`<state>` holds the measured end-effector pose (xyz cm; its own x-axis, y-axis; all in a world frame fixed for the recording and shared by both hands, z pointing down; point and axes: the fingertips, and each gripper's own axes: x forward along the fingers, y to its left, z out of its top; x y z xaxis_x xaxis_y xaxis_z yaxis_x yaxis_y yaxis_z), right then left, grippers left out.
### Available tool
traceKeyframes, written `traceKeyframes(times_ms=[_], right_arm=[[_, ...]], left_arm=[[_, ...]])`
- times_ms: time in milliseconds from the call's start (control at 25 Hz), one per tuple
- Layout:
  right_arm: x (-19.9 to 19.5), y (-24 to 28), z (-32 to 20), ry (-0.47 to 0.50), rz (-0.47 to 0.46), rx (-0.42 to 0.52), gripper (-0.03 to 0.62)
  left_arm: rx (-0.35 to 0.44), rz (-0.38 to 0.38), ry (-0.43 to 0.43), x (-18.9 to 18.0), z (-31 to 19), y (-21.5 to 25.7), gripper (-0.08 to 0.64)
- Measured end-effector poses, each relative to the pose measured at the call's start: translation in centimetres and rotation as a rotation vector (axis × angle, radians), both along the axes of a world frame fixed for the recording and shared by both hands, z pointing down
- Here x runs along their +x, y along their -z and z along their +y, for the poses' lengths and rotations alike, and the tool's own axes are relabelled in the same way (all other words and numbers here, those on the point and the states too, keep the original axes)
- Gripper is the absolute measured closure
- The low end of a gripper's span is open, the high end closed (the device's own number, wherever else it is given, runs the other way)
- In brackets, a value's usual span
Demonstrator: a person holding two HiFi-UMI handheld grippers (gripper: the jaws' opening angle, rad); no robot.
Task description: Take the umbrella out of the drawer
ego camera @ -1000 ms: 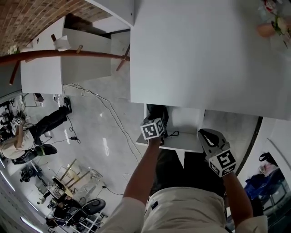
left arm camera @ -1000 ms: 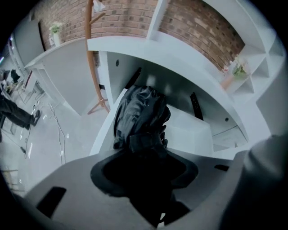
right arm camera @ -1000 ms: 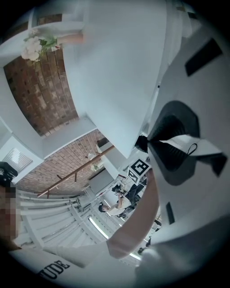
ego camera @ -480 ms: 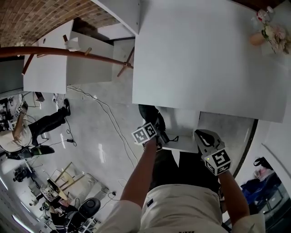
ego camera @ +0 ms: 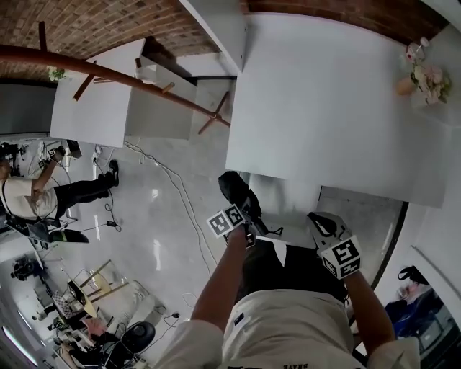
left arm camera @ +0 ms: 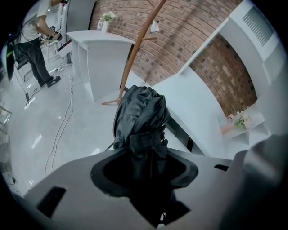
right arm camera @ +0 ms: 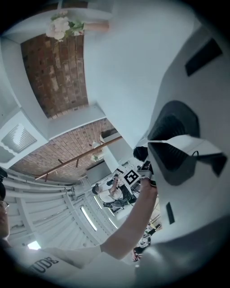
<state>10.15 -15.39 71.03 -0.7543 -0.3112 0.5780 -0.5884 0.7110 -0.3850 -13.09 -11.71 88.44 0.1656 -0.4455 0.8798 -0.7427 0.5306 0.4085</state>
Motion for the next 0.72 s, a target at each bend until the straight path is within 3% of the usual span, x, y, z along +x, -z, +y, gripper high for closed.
traceKeyframes(times_ms=[200,480,720], right_arm=[[-0.8,0.8,0.1,0.039,0.004,0.029,0.558],[-1.7,2.5,1.0,0.089,0.008,0.060,0.558],[-2.6,4.6,-0.1,0.064,0.019,0.112,0.558]], left_arm=[[0.063,-0.030,-0.025,-0.6,-1.0,2.5,0.353],[0.164,-0.087,-0.146,-0.7,-1.3,7.8,0.352],[0.293,-0.103,-0.218,-1.6,-2.5,12.7,0.351]])
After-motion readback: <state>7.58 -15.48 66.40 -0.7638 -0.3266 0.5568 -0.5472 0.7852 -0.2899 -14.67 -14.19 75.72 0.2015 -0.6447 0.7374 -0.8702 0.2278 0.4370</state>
